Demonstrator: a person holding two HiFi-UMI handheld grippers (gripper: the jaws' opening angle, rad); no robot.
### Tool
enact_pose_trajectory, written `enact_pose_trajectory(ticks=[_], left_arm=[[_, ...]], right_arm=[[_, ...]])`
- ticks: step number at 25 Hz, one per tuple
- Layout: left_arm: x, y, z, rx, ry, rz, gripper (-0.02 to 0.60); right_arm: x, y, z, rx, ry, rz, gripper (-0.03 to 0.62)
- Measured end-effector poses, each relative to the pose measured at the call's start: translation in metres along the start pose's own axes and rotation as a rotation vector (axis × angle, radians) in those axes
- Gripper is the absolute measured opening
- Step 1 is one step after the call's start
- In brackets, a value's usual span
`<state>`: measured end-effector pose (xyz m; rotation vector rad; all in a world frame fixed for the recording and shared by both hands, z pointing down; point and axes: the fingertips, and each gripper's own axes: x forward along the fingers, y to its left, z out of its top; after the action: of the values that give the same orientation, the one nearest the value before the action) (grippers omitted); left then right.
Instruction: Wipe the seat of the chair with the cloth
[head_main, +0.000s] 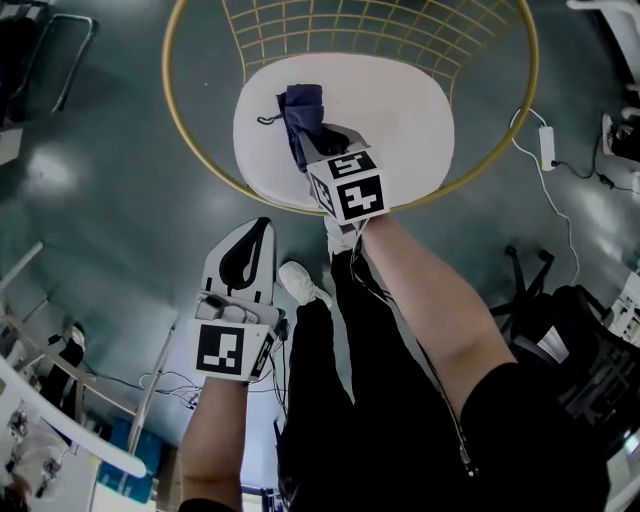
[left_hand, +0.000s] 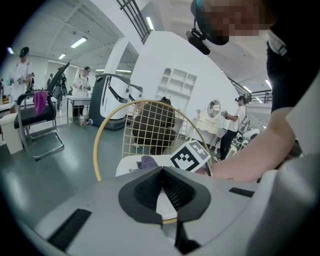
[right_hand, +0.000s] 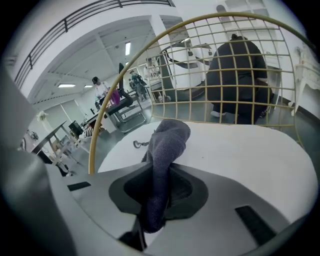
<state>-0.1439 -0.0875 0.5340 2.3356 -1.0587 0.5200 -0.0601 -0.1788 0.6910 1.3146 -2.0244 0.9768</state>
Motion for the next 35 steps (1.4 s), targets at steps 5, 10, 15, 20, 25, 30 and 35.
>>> enact_pose_trajectory(ticks=[5, 10, 15, 20, 25, 30, 35], left_arm=[[0.018, -0.020, 0.006, 0.034, -0.014, -0.050, 0.012], [0.035, -0.038, 0.010, 0.048, -0.001, -0.095, 0.012], [0.046, -0.030, 0.017, 0.057, 0.010, -0.135, 0.012], [0.063, -0.064, 0.024, 0.085, 0.015, -0.172, 0.012], [0.069, -0.078, 0.028, 0.100, 0.021, -0.202, 0.012], [0.066, -0.086, 0.033, 0.112, 0.018, -0.219, 0.012], [0.068, -0.096, 0.035, 0.122, 0.022, -0.237, 0.012]], right_arm=[[-0.019, -0.055, -0.019, 0.084, 0.028, -0.101, 0.062], [-0.047, -0.096, -0.033, 0.078, 0.037, -0.170, 0.061], [-0.052, -0.112, -0.032, 0.108, 0.048, -0.231, 0.063], [-0.085, -0.150, -0.041, 0.139, 0.039, -0.284, 0.061], [-0.103, -0.170, -0.045, 0.164, 0.039, -0.329, 0.063], [-0.126, -0.184, -0.046, 0.170, 0.041, -0.386, 0.063], [-0.143, -0.197, -0.050, 0.174, 0.058, -0.447, 0.063]])
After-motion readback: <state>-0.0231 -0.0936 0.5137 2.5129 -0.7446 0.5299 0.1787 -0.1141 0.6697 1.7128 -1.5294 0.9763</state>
